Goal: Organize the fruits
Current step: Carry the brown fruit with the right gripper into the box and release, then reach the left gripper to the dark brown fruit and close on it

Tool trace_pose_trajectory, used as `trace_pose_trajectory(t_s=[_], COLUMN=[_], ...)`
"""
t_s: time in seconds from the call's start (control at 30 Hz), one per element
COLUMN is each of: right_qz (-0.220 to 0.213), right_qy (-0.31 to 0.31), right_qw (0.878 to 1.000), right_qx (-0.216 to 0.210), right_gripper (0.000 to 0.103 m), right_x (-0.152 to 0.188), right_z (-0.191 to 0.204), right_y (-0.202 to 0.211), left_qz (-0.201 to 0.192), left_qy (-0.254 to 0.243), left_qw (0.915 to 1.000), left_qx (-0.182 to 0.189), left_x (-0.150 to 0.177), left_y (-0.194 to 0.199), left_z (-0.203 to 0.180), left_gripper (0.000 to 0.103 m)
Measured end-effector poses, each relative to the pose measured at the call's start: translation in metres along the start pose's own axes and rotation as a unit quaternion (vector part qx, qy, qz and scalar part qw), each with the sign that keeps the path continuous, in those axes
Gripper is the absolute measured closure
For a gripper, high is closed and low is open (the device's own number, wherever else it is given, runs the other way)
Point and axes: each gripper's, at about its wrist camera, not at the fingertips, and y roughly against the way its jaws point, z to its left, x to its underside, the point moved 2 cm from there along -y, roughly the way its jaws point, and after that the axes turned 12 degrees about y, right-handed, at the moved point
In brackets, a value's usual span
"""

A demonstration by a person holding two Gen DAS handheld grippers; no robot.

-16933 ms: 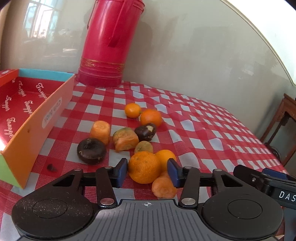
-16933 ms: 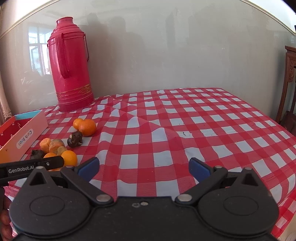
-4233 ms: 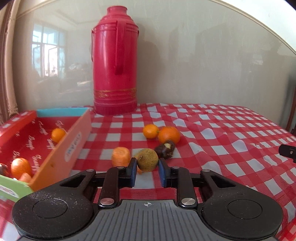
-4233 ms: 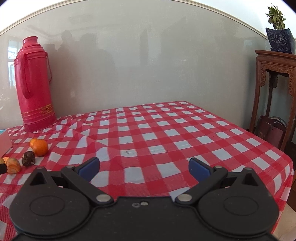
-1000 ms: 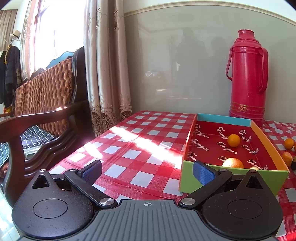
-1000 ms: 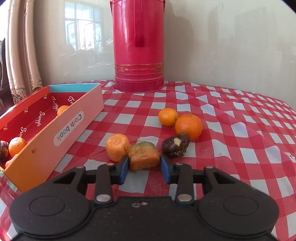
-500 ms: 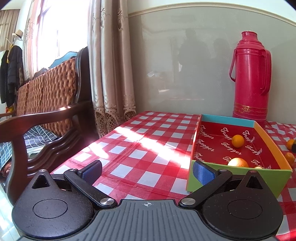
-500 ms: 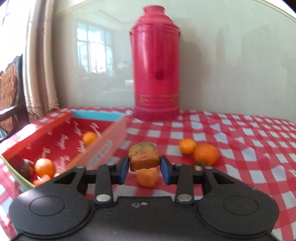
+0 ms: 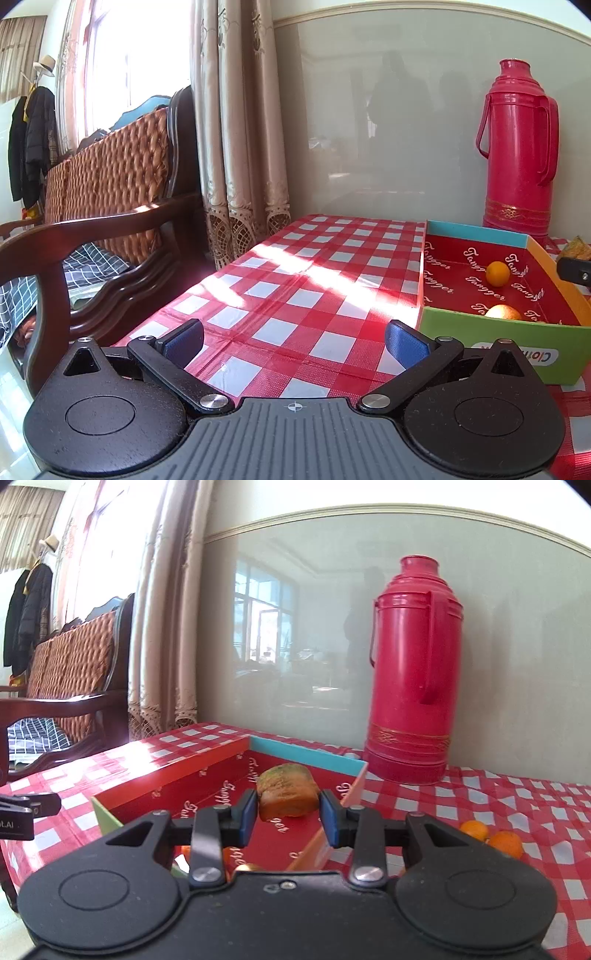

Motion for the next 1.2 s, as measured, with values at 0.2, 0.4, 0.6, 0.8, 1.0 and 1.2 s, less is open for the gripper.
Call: trace_pose_trajectory(t_s=[0.2, 0.4, 0.6, 0.8, 1.0, 1.2], right_qz=[-0.026, -0.038, -0.005, 0.027, 0.05, 0.059], right_qy=[0.002, -0.02, -0.066, -0.068, -0.081, -0.082], right_qw=[0.999, 0.995, 0.989, 0.985, 0.979, 0.975], right_qx=[0.029, 0.086, 0.13, 0.155, 0.178, 0.196], right_gripper=[0.006, 0.006, 0.006, 0.006, 0.006, 0.006], right_x=[0.001, 0.005, 0.026, 0.047, 0.063, 0.075], right_z=[0.005, -0.028, -0.078, -0.113, -0.142, -0.158], right_y=[0.006, 0.024, 0.041, 0.063, 0.084, 0.098], left_qz=[-0.001, 0.001, 0.001, 0.0, -0.006, 0.003], left_qy=[-0.001, 0.003, 0.008, -0.012, -0.047, -0.06], left_qw=[1.0, 0.9999, 0.9992, 0.9966, 0.9895, 0.982], left_qx=[0.0, 0.012, 0.039, 0.081, 0.136, 0.179], left_x=[0.0, -0.001, 0.0, 0.005, 0.012, 0.02], left_y=[0.001, 0.002, 0.013, 0.027, 0.046, 0.055], left_z=[0.001, -0.01, -0.043, -0.091, -0.142, -0.176], left_gripper=[0.0, 0.0, 0.0, 0.0, 0.0, 0.0])
